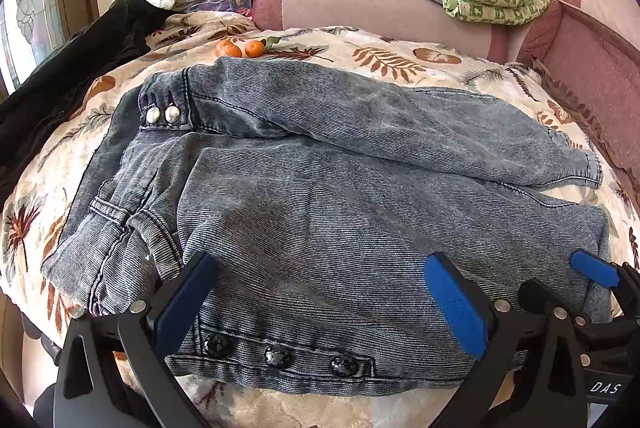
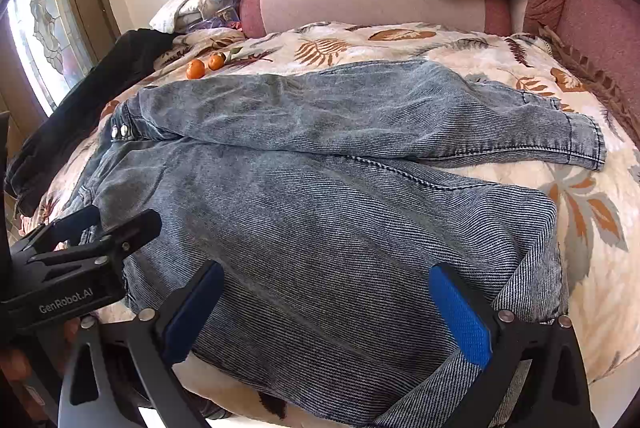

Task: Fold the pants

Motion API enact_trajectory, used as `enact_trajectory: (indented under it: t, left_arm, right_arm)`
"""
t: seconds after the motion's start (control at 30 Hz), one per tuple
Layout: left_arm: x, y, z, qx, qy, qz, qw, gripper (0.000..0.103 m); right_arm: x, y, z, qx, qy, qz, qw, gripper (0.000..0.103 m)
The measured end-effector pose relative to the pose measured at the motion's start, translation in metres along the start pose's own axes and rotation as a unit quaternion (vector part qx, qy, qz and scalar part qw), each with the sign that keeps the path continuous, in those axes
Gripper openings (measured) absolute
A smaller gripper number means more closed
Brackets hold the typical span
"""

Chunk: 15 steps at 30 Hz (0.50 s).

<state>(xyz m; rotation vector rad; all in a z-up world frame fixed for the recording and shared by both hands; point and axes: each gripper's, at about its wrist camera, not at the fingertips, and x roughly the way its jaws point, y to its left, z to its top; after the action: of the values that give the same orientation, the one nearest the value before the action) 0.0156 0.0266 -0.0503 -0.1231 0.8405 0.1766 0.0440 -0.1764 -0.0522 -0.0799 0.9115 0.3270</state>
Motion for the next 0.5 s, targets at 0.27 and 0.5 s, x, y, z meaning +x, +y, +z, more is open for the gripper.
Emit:
enact_trajectory:
  t: [0.27, 0.5]
  left_arm:
    - [-0.0026, 0.0022, -0.0005, -0.002, -0.003, -0.001, 1.0, 0.103]
    - [-0.0038, 0.0033, 0.0004, -0.003, -0.003, -0.002, 1.0, 0.103]
  right_arm:
    - [-0.0059, -0.0002, 0.0013, 0.0, -0.018, -0.005, 1.0, 0.103]
    - [-0.009, -0.0014, 0.0013, -0.001, -0.022, -0.006, 1.0, 0.103]
